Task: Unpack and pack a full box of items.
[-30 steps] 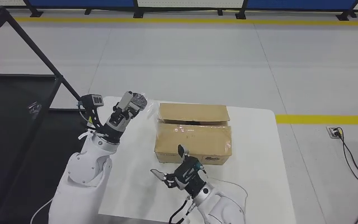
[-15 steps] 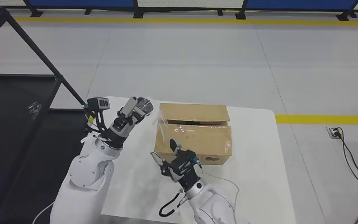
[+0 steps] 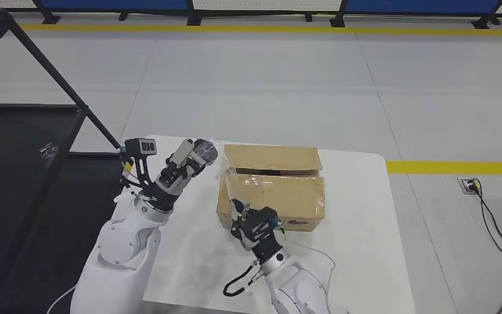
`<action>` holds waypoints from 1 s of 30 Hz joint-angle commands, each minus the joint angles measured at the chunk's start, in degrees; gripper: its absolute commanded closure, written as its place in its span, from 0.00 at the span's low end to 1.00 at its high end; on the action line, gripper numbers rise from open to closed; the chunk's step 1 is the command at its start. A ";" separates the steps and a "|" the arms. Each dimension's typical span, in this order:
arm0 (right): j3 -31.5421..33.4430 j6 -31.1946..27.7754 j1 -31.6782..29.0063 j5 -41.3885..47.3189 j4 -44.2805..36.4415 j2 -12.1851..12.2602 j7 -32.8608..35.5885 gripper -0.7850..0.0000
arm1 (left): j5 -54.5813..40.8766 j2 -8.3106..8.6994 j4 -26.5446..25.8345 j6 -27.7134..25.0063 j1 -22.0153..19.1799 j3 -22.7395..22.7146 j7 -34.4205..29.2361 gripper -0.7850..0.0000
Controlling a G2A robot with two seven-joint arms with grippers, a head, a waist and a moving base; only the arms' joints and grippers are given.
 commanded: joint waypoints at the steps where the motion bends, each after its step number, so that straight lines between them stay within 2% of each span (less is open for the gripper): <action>1: 0.45 -0.06 -0.56 -0.61 -0.30 0.02 0.13 1.00 | 0.97 0.09 0.19 0.04 0.01 -0.25 -0.24 0.00; 14: 4.78 -0.58 -6.69 -3.70 -5.70 0.75 -0.32 1.00 | 4.35 0.92 2.55 -0.44 -0.36 -2.95 -3.78 0.00; 21: 6.74 -6.49 -7.50 -0.84 -6.48 0.97 -1.73 1.00 | 4.72 1.37 4.02 -1.07 -0.45 -4.21 -5.71 0.00; 26: 8.06 -10.41 -7.23 1.91 -6.27 1.07 -0.64 1.00 | 4.21 1.48 5.26 -0.91 -0.67 -4.53 -4.84 0.00; 27: 8.13 -11.26 -7.04 2.59 -6.30 1.06 -0.16 0.77 | 4.10 1.48 5.49 -0.92 -0.73 -4.53 -4.57 0.00; 28: 8.26 -11.69 -6.89 2.95 -6.25 1.06 0.02 0.71 | 4.03 1.48 5.61 -0.96 -0.78 -4.49 -4.47 0.00; 29: 8.45 -11.92 -6.68 3.09 -6.13 1.05 0.42 0.58 | 3.86 1.48 5.84 -1.01 -0.85 -4.45 -4.31 0.00; 30: 8.49 -12.11 -6.52 3.30 -6.13 1.03 0.82 0.52 | 3.80 1.49 5.99 -1.03 -0.94 -4.41 -4.29 0.00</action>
